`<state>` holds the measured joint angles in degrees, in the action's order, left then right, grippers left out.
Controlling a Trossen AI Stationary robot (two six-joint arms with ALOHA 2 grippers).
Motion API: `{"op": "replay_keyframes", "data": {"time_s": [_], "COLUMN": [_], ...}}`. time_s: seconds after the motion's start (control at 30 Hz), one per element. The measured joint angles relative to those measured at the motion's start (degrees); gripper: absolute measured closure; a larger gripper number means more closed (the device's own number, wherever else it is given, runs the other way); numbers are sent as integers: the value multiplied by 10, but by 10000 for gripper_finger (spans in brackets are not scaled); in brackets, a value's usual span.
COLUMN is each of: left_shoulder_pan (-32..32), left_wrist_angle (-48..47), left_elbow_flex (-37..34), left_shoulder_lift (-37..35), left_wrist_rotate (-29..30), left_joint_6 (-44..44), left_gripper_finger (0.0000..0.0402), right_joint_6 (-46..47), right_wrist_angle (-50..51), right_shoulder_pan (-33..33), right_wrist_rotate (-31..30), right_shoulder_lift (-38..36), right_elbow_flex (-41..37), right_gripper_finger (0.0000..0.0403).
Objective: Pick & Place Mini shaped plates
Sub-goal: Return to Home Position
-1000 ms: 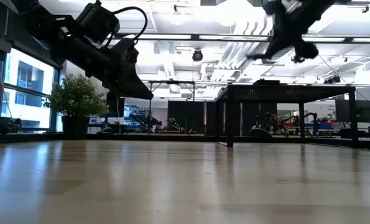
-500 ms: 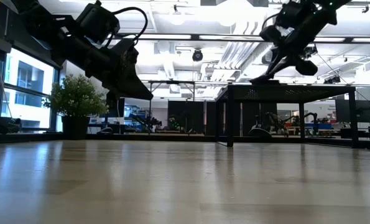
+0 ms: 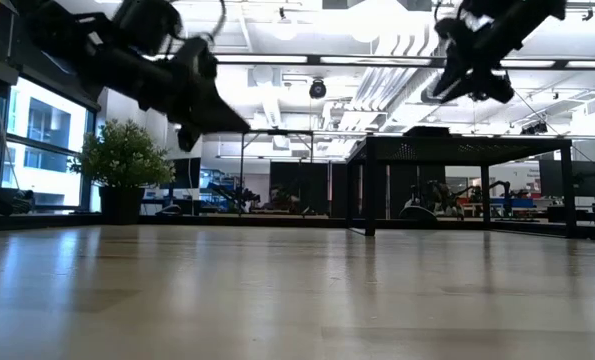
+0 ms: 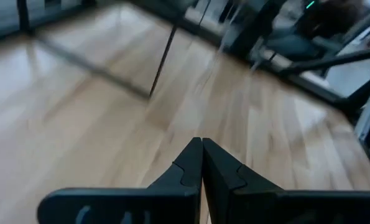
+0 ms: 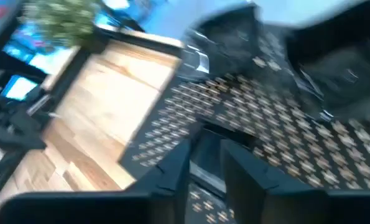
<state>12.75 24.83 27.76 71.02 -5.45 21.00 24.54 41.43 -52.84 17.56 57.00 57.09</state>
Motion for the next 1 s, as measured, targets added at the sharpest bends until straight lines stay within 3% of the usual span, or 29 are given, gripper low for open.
{"op": "replay_keyframes", "data": {"time_s": [0.2, 0.33, 0.43, 0.57, 0.8, 1.0], "left_shoulder_pan": [26, 64, 97, 144, 222, 265], "left_wrist_angle": [115, 144, 139, 105, -41, -131], "left_elbow_flex": [-64, -111, -141, -165, -181, -182], "left_shoulder_lift": [-64, -125, -177, -249, -374, -468], "left_wrist_rotate": [-4, -38, -62, -81, -133, -140], "left_joint_6": [-17, -23, -36, -47, -67, -94], "left_gripper_finger": [401, 401, 401, 401, 401, 401], "right_joint_6": [-54, -99, -122, -133, -156, -141], "right_wrist_angle": [-195, -356, -413, -407, -370, -365], "right_shoulder_pan": [95, 168, 208, 233, 232, 232], "right_wrist_rotate": [-41, -70, -107, -146, -186, -219], "right_shoulder_lift": [-93, -148, -192, -260, -380, -459], "right_elbow_flex": [-115, -211, -257, -285, -317, -360], "right_gripper_finger": [394, 385, 397, 398, 401, 402]}}
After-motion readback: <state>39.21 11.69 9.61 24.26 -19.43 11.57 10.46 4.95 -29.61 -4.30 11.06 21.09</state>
